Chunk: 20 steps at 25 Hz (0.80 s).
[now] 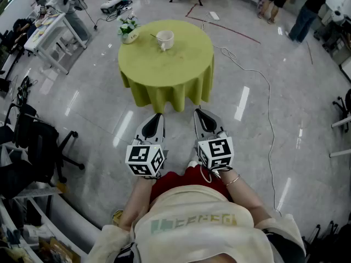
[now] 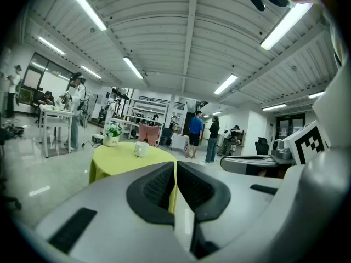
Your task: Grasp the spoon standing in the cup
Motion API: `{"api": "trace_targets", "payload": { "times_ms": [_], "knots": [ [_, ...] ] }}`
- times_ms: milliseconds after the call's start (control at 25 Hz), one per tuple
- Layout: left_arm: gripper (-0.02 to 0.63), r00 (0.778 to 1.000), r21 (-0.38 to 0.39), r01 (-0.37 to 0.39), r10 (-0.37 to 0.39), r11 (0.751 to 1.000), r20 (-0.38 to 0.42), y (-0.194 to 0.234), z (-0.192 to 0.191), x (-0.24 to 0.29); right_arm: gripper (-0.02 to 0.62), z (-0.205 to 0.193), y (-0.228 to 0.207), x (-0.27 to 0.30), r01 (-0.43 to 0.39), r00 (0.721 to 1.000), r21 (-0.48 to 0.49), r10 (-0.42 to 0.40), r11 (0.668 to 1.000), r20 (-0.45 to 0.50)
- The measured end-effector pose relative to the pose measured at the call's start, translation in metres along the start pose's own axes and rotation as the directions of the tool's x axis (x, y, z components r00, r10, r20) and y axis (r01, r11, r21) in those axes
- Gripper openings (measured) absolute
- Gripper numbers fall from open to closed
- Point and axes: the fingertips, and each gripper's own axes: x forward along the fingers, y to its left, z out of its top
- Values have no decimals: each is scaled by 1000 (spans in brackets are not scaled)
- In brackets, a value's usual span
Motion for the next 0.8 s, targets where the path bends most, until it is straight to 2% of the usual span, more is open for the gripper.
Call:
{"api": "trace_targets", "payload": {
  "times_ms": [400, 800],
  "knots": [
    [32, 999, -11, -51, 51, 999, 13, -12, 4, 23, 37, -2, -31, -2, -45, 999, -13, 45, 999, 10],
    [32, 996, 1, -92, 92, 996, 3, -14, 7, 39, 37, -2, -61, 4, -33, 999, 19, 33, 999, 4]
  ]
}}
